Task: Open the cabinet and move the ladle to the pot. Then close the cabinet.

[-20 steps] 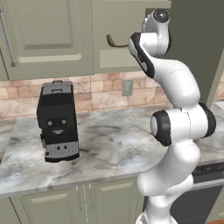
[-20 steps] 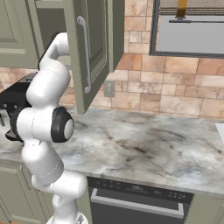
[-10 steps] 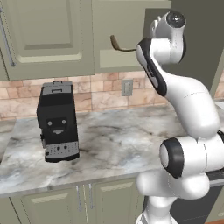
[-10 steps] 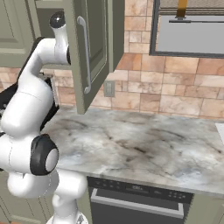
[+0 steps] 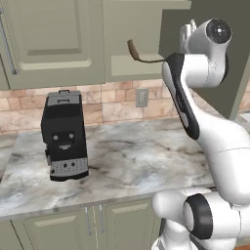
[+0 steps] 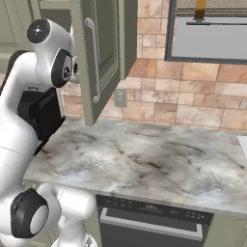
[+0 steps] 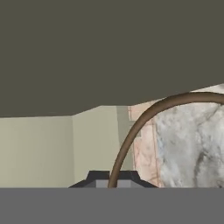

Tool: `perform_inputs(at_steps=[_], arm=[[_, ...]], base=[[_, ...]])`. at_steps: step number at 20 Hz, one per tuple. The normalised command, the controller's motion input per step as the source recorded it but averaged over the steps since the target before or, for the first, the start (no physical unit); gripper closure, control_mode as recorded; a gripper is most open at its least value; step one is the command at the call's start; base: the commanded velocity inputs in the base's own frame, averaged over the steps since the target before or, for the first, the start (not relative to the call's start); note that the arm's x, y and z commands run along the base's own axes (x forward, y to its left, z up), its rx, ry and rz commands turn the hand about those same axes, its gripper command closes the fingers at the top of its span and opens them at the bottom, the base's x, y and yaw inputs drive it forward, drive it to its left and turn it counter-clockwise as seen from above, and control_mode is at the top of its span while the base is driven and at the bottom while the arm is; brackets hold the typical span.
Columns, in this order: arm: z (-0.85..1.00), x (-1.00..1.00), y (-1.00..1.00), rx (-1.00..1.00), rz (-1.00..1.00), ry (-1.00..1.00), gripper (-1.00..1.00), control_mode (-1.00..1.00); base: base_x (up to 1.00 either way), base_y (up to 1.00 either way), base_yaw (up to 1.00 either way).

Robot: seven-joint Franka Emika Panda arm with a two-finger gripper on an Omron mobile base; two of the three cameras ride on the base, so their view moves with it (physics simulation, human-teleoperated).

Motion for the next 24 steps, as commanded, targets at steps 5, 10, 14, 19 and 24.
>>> perform_inputs(at_steps=[5, 10, 14, 19, 24], arm=[[0.16, -1.00, 0.25, 0.00, 0.00, 0.01, 1.00, -1.00], [0.02, -0.90, 0.05, 0.00, 0.00, 0.04, 1.00, -1.00], [0.00, -0.90, -0.02, 0.00, 0.00, 0.01, 1.00, -1.00], [0.00, -0.94, -0.25, 0.00, 0.00, 0.00, 1.00, -1.00], [0.00, -1.00, -0.06, 0.00, 0.00, -0.01, 1.00, -1.00]], base=[[0.00, 0.00, 0.00], [0.00, 0.00, 0.00], [0.00, 0.00, 0.00], [0.00, 0.00, 0.00], [0.00, 0.00, 0.00]])
